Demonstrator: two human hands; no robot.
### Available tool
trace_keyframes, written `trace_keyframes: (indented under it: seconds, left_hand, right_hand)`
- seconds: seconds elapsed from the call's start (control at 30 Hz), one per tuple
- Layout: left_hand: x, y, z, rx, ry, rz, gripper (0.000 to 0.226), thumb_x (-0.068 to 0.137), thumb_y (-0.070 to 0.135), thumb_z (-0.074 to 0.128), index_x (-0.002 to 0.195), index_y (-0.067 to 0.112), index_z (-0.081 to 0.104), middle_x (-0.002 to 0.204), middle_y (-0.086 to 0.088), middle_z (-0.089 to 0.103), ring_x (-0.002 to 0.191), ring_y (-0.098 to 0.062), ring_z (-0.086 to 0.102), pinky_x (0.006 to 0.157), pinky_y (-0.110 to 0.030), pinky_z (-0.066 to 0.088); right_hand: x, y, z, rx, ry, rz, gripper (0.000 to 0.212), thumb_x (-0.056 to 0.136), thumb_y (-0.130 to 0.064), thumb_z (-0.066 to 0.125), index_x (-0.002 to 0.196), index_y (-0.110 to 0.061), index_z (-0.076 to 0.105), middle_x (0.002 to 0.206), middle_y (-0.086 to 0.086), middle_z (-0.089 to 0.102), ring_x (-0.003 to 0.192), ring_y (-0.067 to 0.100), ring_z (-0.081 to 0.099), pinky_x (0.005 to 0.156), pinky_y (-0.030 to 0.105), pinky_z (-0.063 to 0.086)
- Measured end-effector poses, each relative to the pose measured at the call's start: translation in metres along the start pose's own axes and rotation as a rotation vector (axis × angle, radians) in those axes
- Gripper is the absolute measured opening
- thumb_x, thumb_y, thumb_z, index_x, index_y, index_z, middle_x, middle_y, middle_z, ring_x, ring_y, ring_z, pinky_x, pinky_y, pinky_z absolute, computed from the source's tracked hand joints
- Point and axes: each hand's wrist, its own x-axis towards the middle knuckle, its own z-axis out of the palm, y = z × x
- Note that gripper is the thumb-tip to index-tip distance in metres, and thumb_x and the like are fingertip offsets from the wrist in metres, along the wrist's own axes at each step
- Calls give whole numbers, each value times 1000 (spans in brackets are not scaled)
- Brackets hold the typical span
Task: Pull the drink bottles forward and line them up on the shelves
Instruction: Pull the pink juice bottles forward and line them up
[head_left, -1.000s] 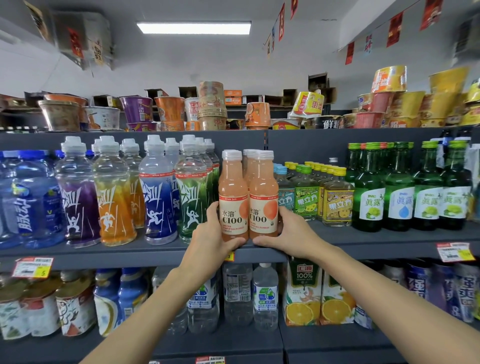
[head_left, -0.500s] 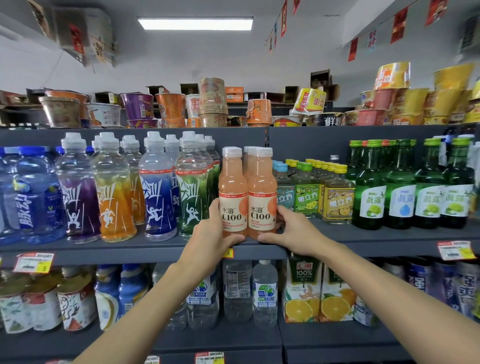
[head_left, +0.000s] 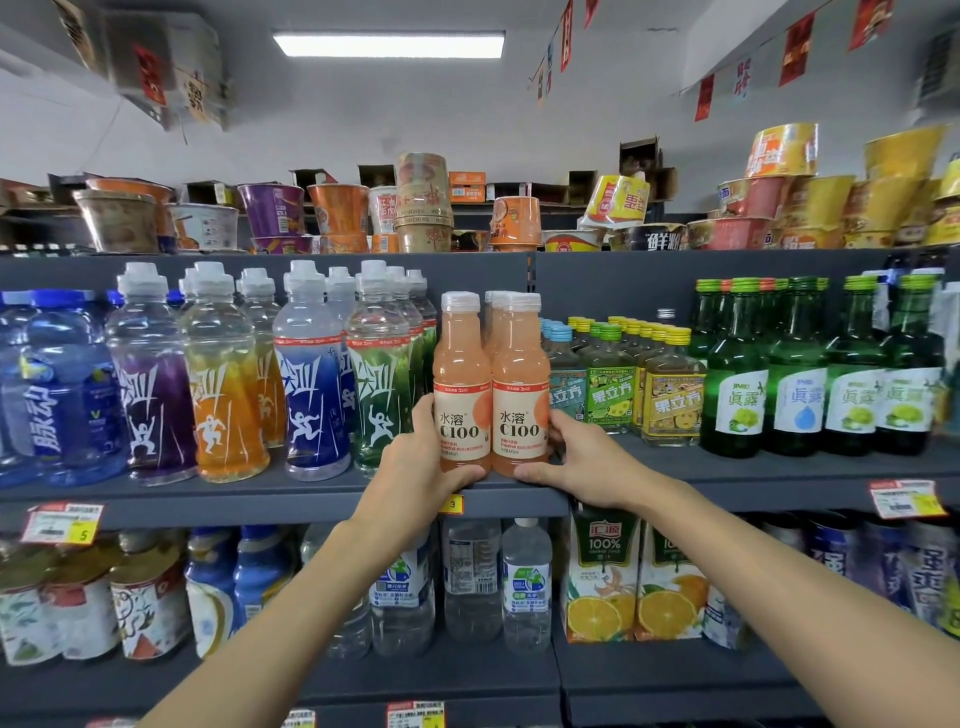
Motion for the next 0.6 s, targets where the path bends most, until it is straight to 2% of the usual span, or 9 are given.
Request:
trace_keyframes:
  seconds: [0.17, 0.5, 0.6]
  left_hand:
    - [2, 1, 0, -18, -5, -17, 97, 76, 40, 86, 146, 23, 21, 121, -4, 70, 109, -23, 66, 89, -39, 55]
    - [1, 1, 1, -32, 12, -29, 97, 74, 38, 87, 146, 24, 22, 121, -3, 70, 109, -21, 66, 86, -31, 54]
    - [-1, 1, 1, -21, 5, -24, 95, 77, 39, 84, 145, 28, 20, 122, -4, 69, 111, -23, 66, 87, -35, 54]
  right_hand:
    - [0, -1, -2, 25, -3, 5, 75, 76, -38, 86, 139, -26, 48, 130, -8, 66, 112, 3, 65, 103, 34, 52]
    - [-1, -6, 0, -20, -6, 10, 77, 79, -38, 83, 144, -23, 43, 135, -5, 63, 113, 7, 65, 103, 35, 51]
    - [-2, -7, 0, -39, -6, 16, 80, 80, -41, 83, 145, -23, 41, 138, -5, 62, 117, 9, 62, 104, 34, 49]
